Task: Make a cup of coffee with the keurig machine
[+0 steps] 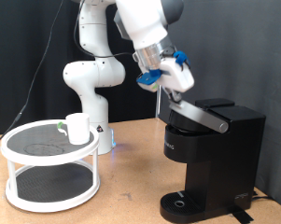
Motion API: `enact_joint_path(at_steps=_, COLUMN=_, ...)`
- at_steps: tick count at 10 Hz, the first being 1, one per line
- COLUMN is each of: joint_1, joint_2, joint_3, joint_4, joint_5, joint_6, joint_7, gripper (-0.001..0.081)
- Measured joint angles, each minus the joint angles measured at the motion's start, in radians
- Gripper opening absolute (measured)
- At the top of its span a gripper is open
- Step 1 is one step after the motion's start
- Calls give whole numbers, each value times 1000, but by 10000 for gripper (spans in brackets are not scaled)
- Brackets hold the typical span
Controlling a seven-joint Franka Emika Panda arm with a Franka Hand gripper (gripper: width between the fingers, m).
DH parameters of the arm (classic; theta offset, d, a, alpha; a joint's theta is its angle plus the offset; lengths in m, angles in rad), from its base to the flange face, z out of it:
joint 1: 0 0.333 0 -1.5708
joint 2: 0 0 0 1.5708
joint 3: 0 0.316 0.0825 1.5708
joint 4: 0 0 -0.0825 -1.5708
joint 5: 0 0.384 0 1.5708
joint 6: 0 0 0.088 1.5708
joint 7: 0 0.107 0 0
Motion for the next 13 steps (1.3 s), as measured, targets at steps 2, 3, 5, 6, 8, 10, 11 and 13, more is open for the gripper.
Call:
enact_joint_path(at_steps=2, joint_1=-6, joint_2=21, joint_3=0, joint_4=-23, joint_5=-10, joint_6=40, joint_7=0, gripper=0)
enact_joint_path(at_steps=3, joint_1=-8, joint_2=35, joint_3=0, joint_4=-36, joint_5=-13, joint_6=62, joint_7=0, gripper=0)
enact_joint_path(at_steps=5, joint_1=-8, joint_2=57, joint_3=5, joint_4=-46, joint_5=-13, joint_6=98, joint_7=0, gripper=0)
enact_joint_path(at_steps=6, joint_1=-8, joint_2=57, joint_3=5, joint_4=-46, joint_5=-13, joint_6=100, joint_7=0, gripper=0)
enact_joint_path(at_steps=8, joint_1=-7, joint_2=57, joint_3=6, joint_4=-48, joint_5=13, joint_6=115, joint_7=-20, gripper=0)
enact_joint_path(at_steps=10, joint_1=-1, joint_2=56, joint_3=7, joint_4=-54, joint_5=173, joint_6=151, joint_7=-147, gripper=0)
enact_joint_path(at_steps=11, joint_1=1, joint_2=54, joint_3=7, joint_4=-53, joint_5=260, joint_6=154, joint_7=-210, gripper=0)
enact_joint_path(at_steps=13, joint_1=1, joint_2=31, joint_3=4, joint_4=-40, joint_5=389, joint_6=123, joint_7=-272, gripper=0)
